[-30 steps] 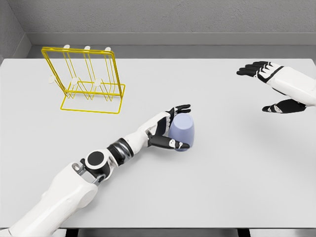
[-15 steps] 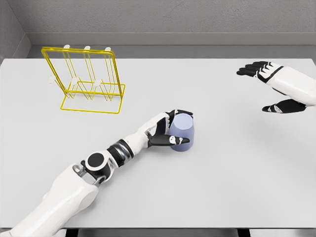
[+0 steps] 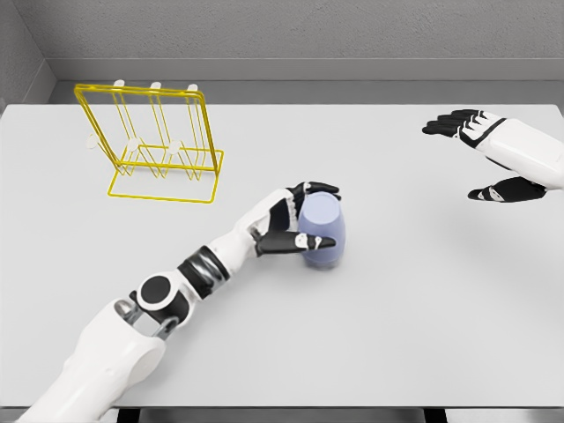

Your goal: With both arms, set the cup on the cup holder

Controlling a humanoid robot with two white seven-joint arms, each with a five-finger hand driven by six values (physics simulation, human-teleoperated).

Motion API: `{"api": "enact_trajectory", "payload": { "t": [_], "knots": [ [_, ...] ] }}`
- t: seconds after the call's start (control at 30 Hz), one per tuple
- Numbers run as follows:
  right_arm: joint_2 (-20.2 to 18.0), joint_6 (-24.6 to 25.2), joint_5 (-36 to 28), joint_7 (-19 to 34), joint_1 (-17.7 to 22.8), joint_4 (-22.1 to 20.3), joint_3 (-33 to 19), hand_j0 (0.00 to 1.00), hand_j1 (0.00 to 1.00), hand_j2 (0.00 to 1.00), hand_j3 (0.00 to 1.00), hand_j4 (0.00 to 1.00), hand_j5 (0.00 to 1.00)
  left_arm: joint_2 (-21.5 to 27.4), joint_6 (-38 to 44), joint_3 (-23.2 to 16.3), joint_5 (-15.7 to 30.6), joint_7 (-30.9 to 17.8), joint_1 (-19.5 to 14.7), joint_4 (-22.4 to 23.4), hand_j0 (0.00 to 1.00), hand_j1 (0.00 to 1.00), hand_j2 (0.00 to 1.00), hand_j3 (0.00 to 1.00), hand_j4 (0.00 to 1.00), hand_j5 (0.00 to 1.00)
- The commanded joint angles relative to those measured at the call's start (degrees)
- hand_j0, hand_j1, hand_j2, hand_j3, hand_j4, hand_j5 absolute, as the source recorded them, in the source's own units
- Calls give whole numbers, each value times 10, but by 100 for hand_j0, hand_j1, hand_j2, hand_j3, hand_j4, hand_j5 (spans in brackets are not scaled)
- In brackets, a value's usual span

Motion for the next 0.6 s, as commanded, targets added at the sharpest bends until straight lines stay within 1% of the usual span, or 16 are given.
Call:
{"api": "enact_trajectory", "payload": {
  "t": [0.0,0.1,0.17,0.2,0.23,0.37,0.43,0.47,0.57],
  "knots": [
    [-1,2,-4,0,0,-1,0,100,100,100,100,100,100,5,0,19,2,0,1,-19,68,68,68,68,68,68],
    [0,2,-4,0,0,0,0,100,100,100,100,100,100,13,2,38,3,0,4,-34,68,68,68,68,68,68],
    [-1,2,-4,0,0,0,0,100,100,100,100,100,100,30,2,48,18,0,3,-38,68,68,68,68,68,68],
    [-1,2,-4,0,0,0,0,100,100,100,100,100,100,33,2,48,19,0,1,-38,68,68,68,68,68,68],
    [0,2,-4,0,-1,0,0,100,100,100,100,100,100,34,1,57,19,0,1,-38,68,68,68,68,68,68],
    [0,2,-4,0,0,0,0,100,100,100,100,100,100,43,-1,61,22,0,-1,-41,68,68,68,68,68,68],
    [0,2,-3,0,-1,1,0,100,100,100,100,100,100,59,-1,66,33,0,0,-51,68,68,68,68,68,68],
    [0,2,-4,0,-2,9,0,100,100,100,100,100,100,61,-2,69,38,0,-1,-51,68,68,68,68,68,68],
    [0,2,-3,0,-3,13,-1,100,100,100,100,100,100,67,-2,79,44,0,-1,-59,68,68,68,68,68,68]
  ]
}}
